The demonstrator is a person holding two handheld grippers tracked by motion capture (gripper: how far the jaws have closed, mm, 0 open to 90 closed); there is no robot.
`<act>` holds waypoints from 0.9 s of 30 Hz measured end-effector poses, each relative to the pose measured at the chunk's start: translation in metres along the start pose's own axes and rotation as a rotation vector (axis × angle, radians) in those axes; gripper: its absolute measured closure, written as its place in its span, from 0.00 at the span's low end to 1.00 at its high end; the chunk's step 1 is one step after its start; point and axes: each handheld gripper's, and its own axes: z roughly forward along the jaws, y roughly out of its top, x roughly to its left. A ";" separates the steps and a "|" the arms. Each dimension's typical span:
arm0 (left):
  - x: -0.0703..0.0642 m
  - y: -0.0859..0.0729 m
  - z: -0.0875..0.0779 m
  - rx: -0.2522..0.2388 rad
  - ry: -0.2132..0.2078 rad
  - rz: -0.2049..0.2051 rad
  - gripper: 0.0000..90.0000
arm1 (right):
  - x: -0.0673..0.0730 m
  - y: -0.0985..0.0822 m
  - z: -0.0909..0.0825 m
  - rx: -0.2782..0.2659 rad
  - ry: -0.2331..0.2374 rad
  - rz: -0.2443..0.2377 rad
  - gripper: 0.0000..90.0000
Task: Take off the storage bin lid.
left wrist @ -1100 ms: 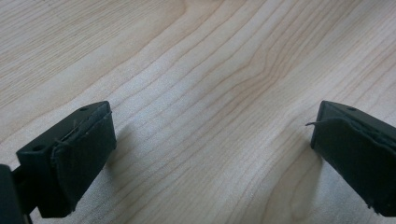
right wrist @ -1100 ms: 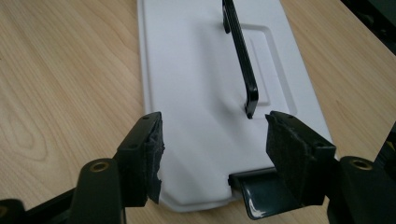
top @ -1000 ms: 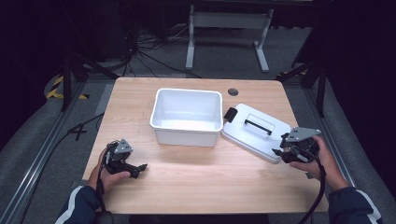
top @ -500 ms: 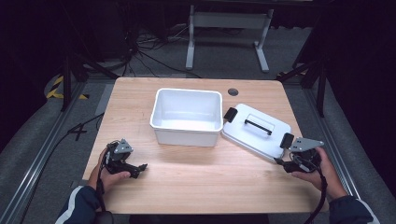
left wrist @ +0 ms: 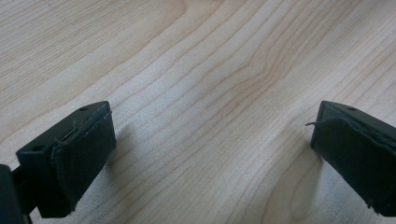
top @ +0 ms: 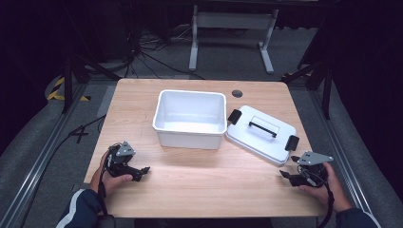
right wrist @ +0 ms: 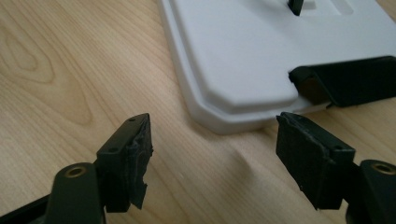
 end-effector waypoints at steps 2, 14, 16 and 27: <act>0.000 0.000 0.000 0.000 0.000 0.000 0.00 | 0.001 -0.007 -0.001 -0.011 0.019 0.015 0.30; 0.000 0.000 0.000 0.000 -0.004 0.000 0.00 | -0.008 -0.029 0.000 -0.065 0.048 0.170 0.21; 0.000 0.000 0.000 0.001 -0.002 0.000 0.00 | -0.009 -0.029 0.001 -0.060 0.060 0.183 0.21; 0.001 0.000 0.000 0.002 -0.003 0.004 0.00 | -0.009 -0.029 0.000 -0.061 0.057 0.181 0.21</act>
